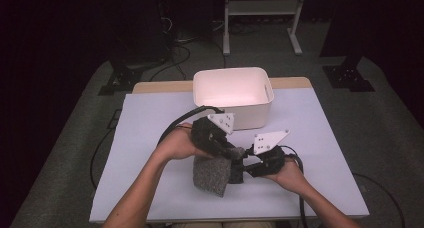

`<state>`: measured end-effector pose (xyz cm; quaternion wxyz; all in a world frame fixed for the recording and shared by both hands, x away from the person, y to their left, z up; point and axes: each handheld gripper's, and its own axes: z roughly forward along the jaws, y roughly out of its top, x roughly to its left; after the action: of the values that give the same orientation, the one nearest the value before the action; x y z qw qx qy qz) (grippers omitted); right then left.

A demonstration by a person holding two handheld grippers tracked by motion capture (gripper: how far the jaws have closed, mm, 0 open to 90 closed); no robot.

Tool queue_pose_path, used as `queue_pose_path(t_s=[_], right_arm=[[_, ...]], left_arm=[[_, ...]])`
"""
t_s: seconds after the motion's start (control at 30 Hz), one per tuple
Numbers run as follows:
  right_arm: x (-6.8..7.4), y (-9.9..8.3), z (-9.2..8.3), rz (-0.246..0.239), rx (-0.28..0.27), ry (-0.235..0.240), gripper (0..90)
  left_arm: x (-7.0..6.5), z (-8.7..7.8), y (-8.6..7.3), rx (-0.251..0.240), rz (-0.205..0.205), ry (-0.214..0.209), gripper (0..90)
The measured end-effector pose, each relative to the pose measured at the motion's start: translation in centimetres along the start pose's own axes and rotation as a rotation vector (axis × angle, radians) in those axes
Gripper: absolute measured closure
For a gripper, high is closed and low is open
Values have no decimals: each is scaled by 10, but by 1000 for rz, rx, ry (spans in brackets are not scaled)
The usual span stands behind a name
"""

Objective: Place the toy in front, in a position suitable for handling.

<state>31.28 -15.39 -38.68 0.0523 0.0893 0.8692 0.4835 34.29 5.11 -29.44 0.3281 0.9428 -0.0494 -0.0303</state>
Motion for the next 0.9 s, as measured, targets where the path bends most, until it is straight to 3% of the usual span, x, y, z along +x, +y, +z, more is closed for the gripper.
queue_pose_path(t_s=[0.1,0.2,0.37,0.53,0.77,0.9], right_arm=[[-2,-4,-4,27,-4,7,588],[-1,-5,-6,32,-3,5,587],[-1,-3,-5,27,5,5,583],[-2,-2,-7,31,27,10,541],[-4,-1,-15,35,40,-11,500],[-5,0,-19,27,17,-21,487]], left_arm=[[2,-2,-10,9,-18,12,775],[1,-4,-21,-1,-41,19,774],[0,-6,-29,10,-46,21,773],[-1,-4,-30,5,-52,23,772],[-1,0,-26,-22,-38,-6,770],[0,3,-24,-27,-31,-16,770]])
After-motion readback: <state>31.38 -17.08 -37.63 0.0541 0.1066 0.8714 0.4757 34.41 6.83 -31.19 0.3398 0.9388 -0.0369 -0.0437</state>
